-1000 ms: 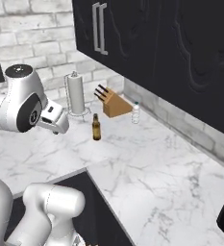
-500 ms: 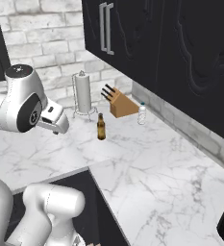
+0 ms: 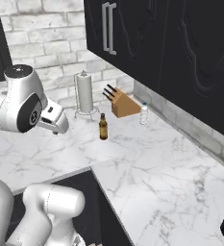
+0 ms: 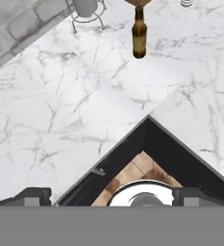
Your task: Place the drinks on the dining counter in a tight cluster.
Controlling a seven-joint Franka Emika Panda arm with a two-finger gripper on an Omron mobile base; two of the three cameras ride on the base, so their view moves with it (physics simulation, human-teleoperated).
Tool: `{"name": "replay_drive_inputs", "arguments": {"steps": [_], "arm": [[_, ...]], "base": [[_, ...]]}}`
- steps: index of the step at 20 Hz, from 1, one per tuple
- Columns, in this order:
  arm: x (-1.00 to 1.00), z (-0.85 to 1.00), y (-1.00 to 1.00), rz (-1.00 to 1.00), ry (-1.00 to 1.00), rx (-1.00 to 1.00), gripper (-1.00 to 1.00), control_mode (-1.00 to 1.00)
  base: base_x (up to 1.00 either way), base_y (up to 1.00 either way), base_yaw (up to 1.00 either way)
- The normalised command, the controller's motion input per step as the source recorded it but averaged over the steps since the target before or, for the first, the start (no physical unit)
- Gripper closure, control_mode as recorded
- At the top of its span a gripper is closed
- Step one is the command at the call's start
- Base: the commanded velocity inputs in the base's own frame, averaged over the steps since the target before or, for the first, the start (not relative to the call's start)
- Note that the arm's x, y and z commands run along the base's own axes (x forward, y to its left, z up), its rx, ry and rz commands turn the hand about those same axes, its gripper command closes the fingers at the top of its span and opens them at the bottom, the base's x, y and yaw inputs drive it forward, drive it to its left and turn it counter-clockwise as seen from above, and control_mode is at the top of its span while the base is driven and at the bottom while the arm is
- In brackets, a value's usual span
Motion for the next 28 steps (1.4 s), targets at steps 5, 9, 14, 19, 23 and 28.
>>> {"name": "replay_drive_inputs", "arguments": {"steps": [5,9,14,19,23,28], "arm": [[0.24,0.00,0.39,-0.07,-0.03,0.01,-1.00,-1.00],[0.64,0.00,0.76,-0.12,-0.01,0.02,-1.00,-1.00],[0.82,-0.03,0.12,0.00,0.00,0.01,-1.00,-1.00],[0.93,-0.21,-0.57,0.18,-0.02,0.06,-1.00,-1.00],[0.44,-0.08,-1.00,0.24,-0.07,0.14,-1.00,-1.00],[0.15,-0.31,-0.61,0.15,-0.30,0.11,-1.00,-1.00]], "base": [[0.30,0.48,-0.08],[0.00,0.00,0.00],[0.00,0.00,0.00],[0.00,0.00,0.00],[0.00,0.00,0.00],[0.00,0.00,0.00]]}}
